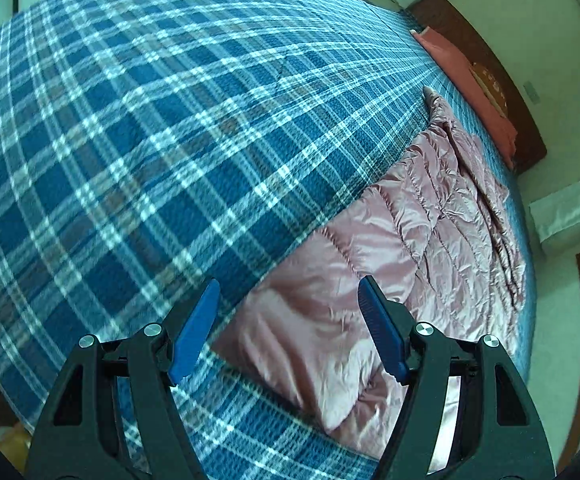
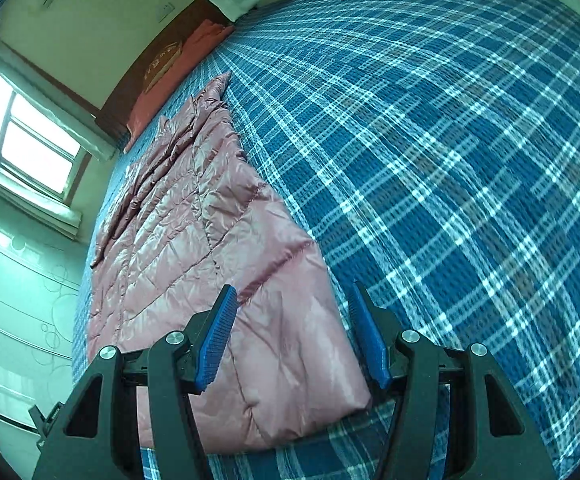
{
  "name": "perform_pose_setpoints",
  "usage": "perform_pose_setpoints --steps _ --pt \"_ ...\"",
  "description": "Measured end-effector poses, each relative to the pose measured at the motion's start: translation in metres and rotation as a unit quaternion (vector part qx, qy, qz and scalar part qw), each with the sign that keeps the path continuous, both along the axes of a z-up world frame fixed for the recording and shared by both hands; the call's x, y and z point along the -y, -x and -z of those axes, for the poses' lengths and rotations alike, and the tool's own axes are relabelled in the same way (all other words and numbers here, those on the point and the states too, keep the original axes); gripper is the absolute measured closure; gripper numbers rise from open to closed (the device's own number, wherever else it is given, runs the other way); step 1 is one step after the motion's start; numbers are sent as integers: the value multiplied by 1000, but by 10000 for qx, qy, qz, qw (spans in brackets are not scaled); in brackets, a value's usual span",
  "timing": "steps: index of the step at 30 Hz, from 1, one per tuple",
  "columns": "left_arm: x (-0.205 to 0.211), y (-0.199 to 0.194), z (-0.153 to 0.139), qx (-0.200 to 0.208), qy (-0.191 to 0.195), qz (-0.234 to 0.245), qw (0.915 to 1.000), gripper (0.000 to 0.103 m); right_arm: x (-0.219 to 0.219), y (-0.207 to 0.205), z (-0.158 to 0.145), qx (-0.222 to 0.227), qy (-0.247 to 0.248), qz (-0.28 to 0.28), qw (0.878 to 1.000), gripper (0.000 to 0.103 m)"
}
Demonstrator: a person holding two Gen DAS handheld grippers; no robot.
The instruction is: Fold large clothes
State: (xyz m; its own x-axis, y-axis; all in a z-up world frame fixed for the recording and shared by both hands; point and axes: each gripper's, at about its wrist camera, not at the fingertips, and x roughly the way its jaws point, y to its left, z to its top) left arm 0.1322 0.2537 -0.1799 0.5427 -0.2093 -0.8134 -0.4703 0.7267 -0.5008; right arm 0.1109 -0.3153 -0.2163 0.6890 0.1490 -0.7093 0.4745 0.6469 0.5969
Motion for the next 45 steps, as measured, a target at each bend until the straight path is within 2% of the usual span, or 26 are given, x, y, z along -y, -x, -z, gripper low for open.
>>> perform_pose_setpoints --steps 3,7,10,13,19,21,22,25,27,28,30,33,36,42,45 --pt "3 17 0 109 273 -187 9994 32 -5 12 7 116 -322 10 9994 45" --pt "13 31 2 232 628 -134 9977 32 -16 23 7 404 -452 58 9981 41" --pt "21 31 2 343 584 -50 9977 32 -27 19 9 623 -706 -111 9955 41" --pt "27 25 5 401 719 33 9966 32 -35 14 9 675 -658 -159 9954 40" --pt "36 17 5 551 643 116 9963 33 -38 2 8 863 -637 -111 9942 41" --pt "40 15 4 601 752 265 9950 44 -39 -2 8 866 -612 -121 9943 47" --pt "43 14 5 581 758 325 9949 44 -39 -3 9 856 -595 -135 9945 49" --pt "49 11 8 534 629 386 9958 46 -41 -8 13 838 -581 -159 9947 63" --pt "51 7 8 573 532 403 9961 50 -41 -10 15 801 -530 -170 9952 77" --pt "53 4 8 576 470 418 9964 55 -41 -10 14 799 -518 -152 9953 81" --pt "53 0 9 618 433 482 9960 80 -40 -9 12 869 -488 -112 9950 87" --pt "49 0 9 743 626 446 9943 92 -40 -3 2 995 -347 -134 9943 90" --pt "44 4 1 888 713 468 9924 95 -43 4 -10 1142 -244 -176 9930 91" --pt "42 19 -36 1438 533 698 9857 97 -56 22 -41 1449 -3 -387 9887 92" --pt "39 30 -52 1622 583 757 9821 97 -58 33 -54 1599 -26 -424 9862 92"
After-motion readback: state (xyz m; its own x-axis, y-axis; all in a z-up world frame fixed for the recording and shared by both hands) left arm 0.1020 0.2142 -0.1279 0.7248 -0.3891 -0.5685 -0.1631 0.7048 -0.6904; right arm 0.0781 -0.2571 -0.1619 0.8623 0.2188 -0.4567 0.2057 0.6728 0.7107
